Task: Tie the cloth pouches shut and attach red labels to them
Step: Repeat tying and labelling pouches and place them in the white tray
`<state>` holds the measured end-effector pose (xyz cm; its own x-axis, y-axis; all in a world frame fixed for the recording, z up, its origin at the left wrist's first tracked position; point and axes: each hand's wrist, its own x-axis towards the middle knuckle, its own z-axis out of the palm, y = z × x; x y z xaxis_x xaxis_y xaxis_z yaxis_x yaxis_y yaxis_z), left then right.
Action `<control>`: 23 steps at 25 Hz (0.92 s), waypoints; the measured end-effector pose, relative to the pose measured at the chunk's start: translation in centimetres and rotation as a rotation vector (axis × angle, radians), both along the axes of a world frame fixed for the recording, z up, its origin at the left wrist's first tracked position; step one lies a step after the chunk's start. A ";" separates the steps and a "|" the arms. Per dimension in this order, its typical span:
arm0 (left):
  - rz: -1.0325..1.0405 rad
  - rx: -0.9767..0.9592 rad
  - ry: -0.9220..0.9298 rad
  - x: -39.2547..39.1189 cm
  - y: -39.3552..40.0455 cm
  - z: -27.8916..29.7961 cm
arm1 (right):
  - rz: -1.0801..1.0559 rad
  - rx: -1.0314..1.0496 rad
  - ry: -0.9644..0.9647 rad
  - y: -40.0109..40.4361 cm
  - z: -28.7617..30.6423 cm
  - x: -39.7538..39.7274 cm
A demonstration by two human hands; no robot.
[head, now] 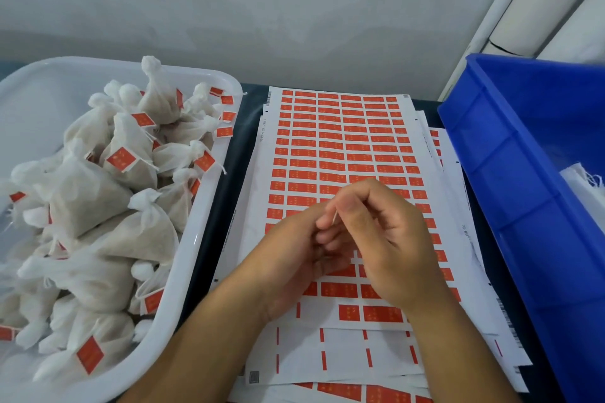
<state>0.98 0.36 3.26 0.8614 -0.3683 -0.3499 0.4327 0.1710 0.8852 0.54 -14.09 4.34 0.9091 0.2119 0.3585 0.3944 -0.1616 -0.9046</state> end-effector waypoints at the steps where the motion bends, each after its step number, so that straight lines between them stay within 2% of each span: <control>1: -0.011 0.026 -0.008 0.1 0.1 -0.1 | 0.021 -0.024 0.001 0.0 0.1 -0.1; 4: -0.001 0.029 -0.006 0.3 0.7 0.0 | 0.079 -0.100 0.006 0.0 0.0 -0.2; 9: 0.124 -0.235 0.161 0.4 1.1 0.8 | 0.079 -0.258 0.031 0.2 -0.9 -0.1; 12: 0.165 -0.334 0.175 0.4 1.3 1.0 | 0.089 -0.217 0.093 -0.3 -0.8 0.3; 14: 0.180 -0.238 0.113 0.4 1.2 0.9 | 0.069 -0.155 0.139 -0.6 -0.7 0.7; 16: 0.197 -0.048 0.021 0.4 1.2 0.9 | -0.011 -0.112 0.158 -0.8 -0.6 0.9; 20: 0.202 0.383 -0.025 0.6 1.2 0.6 | -0.202 -0.287 0.038 -0.7 -0.7 0.9; 23: 0.088 0.679 -0.316 0.3 1.2 0.2 | -0.202 -0.291 0.022 -0.9 -0.5 0.8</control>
<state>1.25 1.58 3.41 0.9747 -0.0848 -0.2067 0.1506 -0.4339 0.8883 1.32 -15.00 3.87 0.9501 0.1168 0.2893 0.3087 -0.4864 -0.8174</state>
